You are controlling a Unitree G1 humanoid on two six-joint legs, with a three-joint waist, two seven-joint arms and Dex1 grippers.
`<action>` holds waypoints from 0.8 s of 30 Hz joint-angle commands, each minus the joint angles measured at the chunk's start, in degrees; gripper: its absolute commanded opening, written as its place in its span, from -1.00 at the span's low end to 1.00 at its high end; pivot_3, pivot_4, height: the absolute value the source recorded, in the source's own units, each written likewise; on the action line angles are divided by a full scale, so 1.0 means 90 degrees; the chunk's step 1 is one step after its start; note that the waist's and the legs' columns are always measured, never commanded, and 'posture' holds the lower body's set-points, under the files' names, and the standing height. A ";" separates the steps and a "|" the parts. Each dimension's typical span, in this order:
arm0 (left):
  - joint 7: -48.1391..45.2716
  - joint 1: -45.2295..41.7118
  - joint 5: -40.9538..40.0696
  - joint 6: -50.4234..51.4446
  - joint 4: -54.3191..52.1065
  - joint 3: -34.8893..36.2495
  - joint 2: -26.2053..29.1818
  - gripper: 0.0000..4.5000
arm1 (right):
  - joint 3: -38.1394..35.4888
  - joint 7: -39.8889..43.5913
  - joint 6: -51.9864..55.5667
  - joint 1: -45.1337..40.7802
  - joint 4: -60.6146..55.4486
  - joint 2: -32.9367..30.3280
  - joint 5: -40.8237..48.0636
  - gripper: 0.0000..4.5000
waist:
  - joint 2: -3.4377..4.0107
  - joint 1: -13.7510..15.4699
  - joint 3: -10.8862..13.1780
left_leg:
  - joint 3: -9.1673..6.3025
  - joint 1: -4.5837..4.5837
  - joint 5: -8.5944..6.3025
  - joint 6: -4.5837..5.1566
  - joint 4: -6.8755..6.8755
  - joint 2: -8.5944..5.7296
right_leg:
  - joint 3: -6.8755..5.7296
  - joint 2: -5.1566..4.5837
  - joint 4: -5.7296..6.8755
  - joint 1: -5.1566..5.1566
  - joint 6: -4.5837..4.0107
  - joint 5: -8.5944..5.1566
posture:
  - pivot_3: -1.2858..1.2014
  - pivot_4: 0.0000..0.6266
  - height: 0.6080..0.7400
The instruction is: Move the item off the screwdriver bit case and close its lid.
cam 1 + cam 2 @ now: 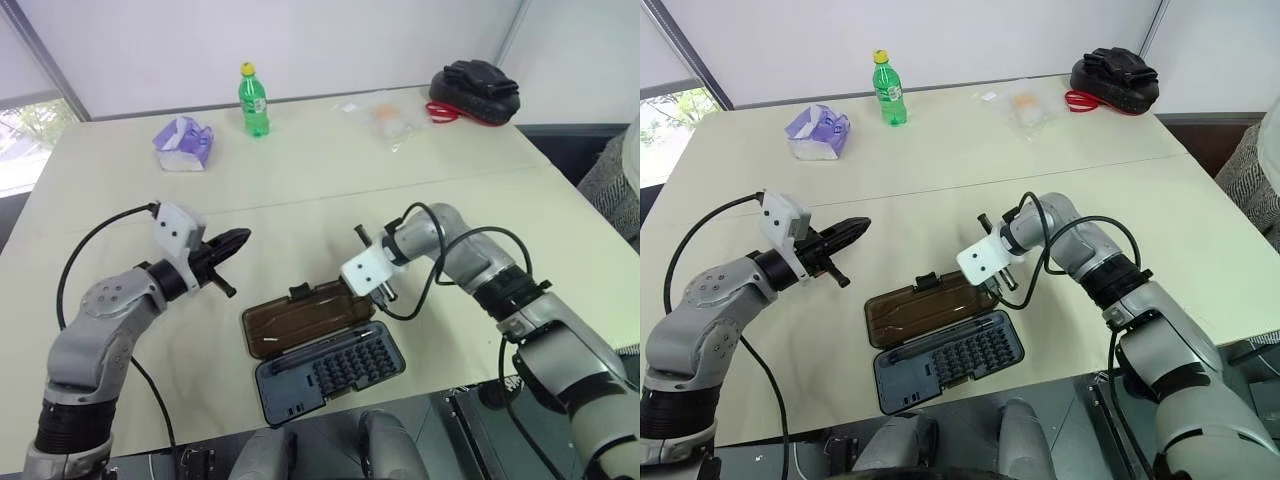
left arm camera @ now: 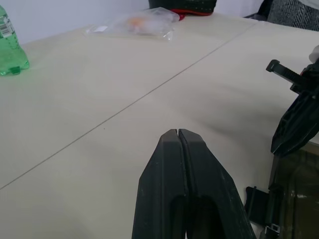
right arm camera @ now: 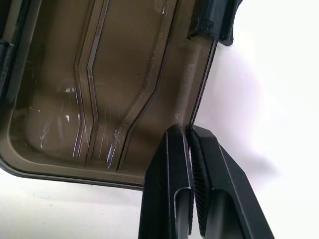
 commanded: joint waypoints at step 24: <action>-0.0175 -0.0186 0.0053 -0.0144 -0.0031 -0.0115 0.0022 -1.00 | -0.0107 -0.0417 0.0407 0.0122 0.0232 -0.0477 -0.0812 -0.99 | -0.0001 0.0037 -0.0001 | -0.0001 0.0053 0.0000 0.0000 0.0002 -0.0001 | -0.0001 0.0000 -0.0003 0.0057 0.0000 0.0000 | 0.03 -0.52 1.00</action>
